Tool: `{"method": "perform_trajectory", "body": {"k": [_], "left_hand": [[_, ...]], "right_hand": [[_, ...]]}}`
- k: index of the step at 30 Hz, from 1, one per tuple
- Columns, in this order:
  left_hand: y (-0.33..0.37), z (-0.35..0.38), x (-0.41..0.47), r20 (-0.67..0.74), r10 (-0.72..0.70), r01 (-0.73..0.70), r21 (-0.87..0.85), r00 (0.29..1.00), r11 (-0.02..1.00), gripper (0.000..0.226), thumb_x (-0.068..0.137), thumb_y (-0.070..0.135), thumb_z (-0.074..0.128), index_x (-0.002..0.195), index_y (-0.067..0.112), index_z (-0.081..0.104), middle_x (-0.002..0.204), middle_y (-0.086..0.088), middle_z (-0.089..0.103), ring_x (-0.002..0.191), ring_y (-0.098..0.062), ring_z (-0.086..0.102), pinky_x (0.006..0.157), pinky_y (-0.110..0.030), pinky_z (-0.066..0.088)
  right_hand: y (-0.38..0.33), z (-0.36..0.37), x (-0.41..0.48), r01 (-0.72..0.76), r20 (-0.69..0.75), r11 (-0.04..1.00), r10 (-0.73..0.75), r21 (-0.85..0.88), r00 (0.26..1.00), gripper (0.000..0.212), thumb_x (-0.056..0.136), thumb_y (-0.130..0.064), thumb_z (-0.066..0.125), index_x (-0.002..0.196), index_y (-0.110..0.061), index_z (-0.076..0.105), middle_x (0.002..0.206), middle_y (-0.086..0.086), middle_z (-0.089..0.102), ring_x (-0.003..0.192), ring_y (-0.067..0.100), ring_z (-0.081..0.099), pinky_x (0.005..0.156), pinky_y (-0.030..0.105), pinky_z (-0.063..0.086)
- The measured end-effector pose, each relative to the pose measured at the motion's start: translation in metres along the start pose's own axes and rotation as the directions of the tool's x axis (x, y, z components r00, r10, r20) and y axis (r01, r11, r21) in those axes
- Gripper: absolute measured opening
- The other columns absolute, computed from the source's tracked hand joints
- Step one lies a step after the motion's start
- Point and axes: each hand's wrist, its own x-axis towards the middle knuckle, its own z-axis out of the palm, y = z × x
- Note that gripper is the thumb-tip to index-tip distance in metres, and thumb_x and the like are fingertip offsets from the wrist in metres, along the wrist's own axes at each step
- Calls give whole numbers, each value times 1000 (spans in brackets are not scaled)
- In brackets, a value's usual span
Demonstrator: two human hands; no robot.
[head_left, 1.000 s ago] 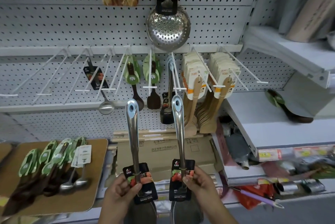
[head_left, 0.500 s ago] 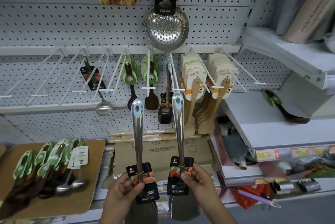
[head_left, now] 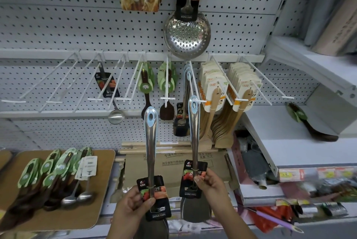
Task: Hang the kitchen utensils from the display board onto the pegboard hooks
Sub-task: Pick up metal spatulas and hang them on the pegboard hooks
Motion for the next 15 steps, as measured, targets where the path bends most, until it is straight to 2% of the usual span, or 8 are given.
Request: {"method": "perform_trajectory", "body": {"k": [3, 6, 11, 15], "left_hand": [[-3, -5, 3, -11, -1, 1, -12, 1000, 1000, 34, 74, -20, 69, 105, -6, 63, 67, -11, 73, 59, -7, 68, 57, -10, 49], [-3, -6, 5, 6, -10, 11, -26, 1000, 1000, 36, 74, -20, 69, 104, -1, 64, 82, -17, 76, 77, -17, 74, 61, -12, 52], [-7, -7, 10, 20, -13, 13, -2, 1000, 1000, 37, 75, -18, 69, 104, 5, 64, 84, -14, 77, 83, -18, 74, 65, -15, 55], [-5, -5, 11, 45, -2, 1, 2, 999, 1000, 36, 74, -19, 69, 100, 5, 65, 78, -12, 76, 77, -14, 74, 64, -12, 53]], "right_hand": [[-6, 1, 8, 10, -9, 1000, -10, 17, 1000, 18, 92, -1, 62, 103, -14, 67, 88, -2, 77, 83, 13, 72, 61, 17, 54], [-10, 3, 19, 17, -3, 999, -17, 35, 1000, 17, 93, 0, 61, 104, -11, 67, 91, 1, 77, 81, 10, 72, 62, 18, 54], [-12, 7, 43, 7, -30, 998, -5, 66, 1000, 17, 94, 0, 60, 104, -12, 67, 93, 1, 77, 89, 17, 72, 63, 19, 55], [-23, 13, 65, 12, -50, 998, -9, 60, 999, 23, 96, -5, 60, 111, -20, 67, 103, -1, 76, 95, 14, 71, 67, 22, 54]]}}
